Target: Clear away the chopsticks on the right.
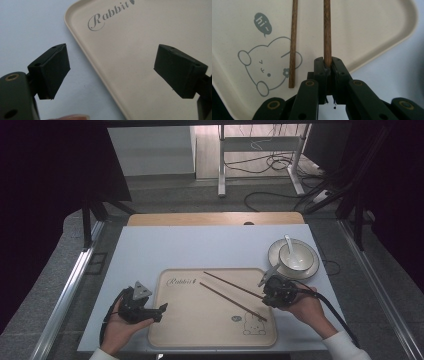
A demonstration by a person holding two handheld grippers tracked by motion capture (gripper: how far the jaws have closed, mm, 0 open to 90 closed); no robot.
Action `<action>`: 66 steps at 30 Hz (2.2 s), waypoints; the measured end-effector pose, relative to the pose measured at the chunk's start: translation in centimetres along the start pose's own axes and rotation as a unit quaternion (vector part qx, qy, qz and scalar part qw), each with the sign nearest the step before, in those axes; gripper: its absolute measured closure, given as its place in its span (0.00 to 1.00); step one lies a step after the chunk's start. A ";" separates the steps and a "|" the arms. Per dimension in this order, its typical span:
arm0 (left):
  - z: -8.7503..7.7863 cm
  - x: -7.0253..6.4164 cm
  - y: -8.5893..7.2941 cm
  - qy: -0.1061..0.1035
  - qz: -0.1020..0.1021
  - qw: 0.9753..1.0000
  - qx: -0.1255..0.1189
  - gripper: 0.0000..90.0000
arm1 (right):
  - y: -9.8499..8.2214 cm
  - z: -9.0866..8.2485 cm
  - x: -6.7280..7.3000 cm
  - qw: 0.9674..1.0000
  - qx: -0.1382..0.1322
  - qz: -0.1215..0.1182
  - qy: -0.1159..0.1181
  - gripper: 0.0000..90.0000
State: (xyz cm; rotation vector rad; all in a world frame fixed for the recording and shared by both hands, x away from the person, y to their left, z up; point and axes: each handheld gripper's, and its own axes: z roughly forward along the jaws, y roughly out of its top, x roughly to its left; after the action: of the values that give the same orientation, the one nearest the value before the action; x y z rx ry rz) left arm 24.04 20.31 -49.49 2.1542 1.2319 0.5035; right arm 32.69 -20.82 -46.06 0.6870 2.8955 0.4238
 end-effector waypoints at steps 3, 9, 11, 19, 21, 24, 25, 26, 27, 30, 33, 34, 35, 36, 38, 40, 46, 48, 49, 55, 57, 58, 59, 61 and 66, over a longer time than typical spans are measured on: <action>0.1 0.1 0.0 0.000 -0.001 1.000 0.002 0.15 | 0.1 0.8 0.2 1.000 0.017 0.003 -0.002 0.92; 0.1 0.0 0.0 0.000 0.001 1.000 0.002 0.15 | 0.3 1.6 0.9 1.000 0.028 0.001 0.006 0.92; 0.0 0.0 0.0 0.000 0.001 1.000 0.002 0.15 | 0.3 1.8 1.1 1.000 0.031 -0.002 0.005 0.91; -0.1 0.2 0.1 -0.004 -0.006 1.000 -0.002 0.15 | 0.7 -0.5 0.6 0.999 -0.029 0.021 0.026 0.63; -0.2 0.1 0.1 -0.002 -0.004 1.000 -0.003 0.15 | 1.6 -1.3 0.7 0.998 -0.056 0.025 0.020 0.53; -0.3 0.2 0.1 -0.002 -0.003 1.000 -0.003 0.15 | 3.1 -1.4 1.5 0.996 -0.082 0.020 0.031 0.47; -0.3 0.2 0.1 -0.002 -0.004 1.000 -0.004 0.15 | 3.6 -1.4 1.7 0.995 -0.086 0.016 0.039 0.47; -0.3 0.2 0.1 -0.002 -0.004 1.000 -0.004 0.15 | 4.4 -1.2 2.0 0.995 -0.090 0.009 0.050 0.47; -0.3 0.3 0.1 -0.002 -0.004 1.000 -0.004 0.15 | 4.9 -1.1 2.3 0.994 -0.092 0.006 0.052 0.48; -0.3 0.3 0.1 -0.002 -0.005 1.000 -0.005 0.15 | 7.1 -0.4 3.0 0.993 -0.095 -0.005 0.067 0.52; -0.3 0.3 0.0 -0.002 -0.005 1.000 -0.005 0.15 | 8.8 0.4 3.1 0.992 -0.101 -0.005 0.071 0.57; -0.3 0.3 0.0 -0.002 -0.004 1.000 -0.005 0.15 | 9.5 0.8 3.1 0.992 -0.102 -0.005 0.075 0.61; -0.3 0.3 0.0 -0.002 -0.003 1.000 -0.005 0.15 | 10.1 1.3 3.1 0.992 -0.103 -0.003 0.079 0.65; -0.3 0.3 0.0 -0.003 -0.003 1.000 -0.005 0.15 | 10.6 1.8 3.0 0.991 -0.102 -0.005 0.083 0.70; -0.3 0.3 0.0 -0.003 -0.003 1.000 -0.006 0.15 | 11.7 2.9 2.8 0.991 -0.100 -0.003 0.091 0.82; -0.4 0.3 0.0 -0.004 -0.003 1.000 -0.006 0.15 | 12.6 4.2 2.6 0.990 -0.098 0.003 0.106 0.92; -0.3 0.3 0.0 -0.005 -0.003 1.000 -0.005 0.15 | 14.5 7.6 2.8 0.990 -0.077 0.000 0.116 0.99; -0.3 0.4 0.0 -0.005 -0.001 1.000 -0.005 0.15 | 14.9 8.4 2.6 0.990 -0.076 0.008 0.117 0.99; -0.3 0.4 0.0 -0.005 -0.001 1.000 -0.005 0.15 | 14.9 8.4 2.6 0.990 -0.076 0.008 0.117 0.99; -0.3 0.6 -0.1 -0.004 -0.003 1.000 -0.005 0.15 | 15.1 9.6 1.8 0.992 -0.067 0.020 0.106 0.99; -0.3 0.6 0.0 -0.004 -0.002 1.000 -0.005 0.15 | 15.1 9.4 1.3 0.995 -0.065 0.019 0.077 0.99; -0.3 0.6 0.0 -0.004 -0.002 1.000 -0.006 0.15 | 15.0 9.4 1.0 0.995 -0.063 0.024 0.077 0.99; -0.4 0.6 0.0 -0.003 -0.001 1.000 -0.007 0.15 | 15.0 9.4 0.8 0.995 -0.062 0.025 0.076 0.99; -0.4 0.6 0.0 -0.003 -0.001 1.000 -0.007 0.15 | 14.9 9.4 0.6 0.995 -0.062 0.028 0.069 0.99; -0.5 0.7 -0.1 -0.004 -0.002 1.000 -0.009 0.15 | 13.8 8.8 -0.9 0.997 -0.053 0.048 0.043 0.99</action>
State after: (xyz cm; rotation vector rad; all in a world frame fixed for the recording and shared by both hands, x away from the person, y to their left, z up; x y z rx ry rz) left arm 24.03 21.09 -49.12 2.1373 1.2229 0.5017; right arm 40.97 -7.33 -50.25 0.8112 2.9025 0.6275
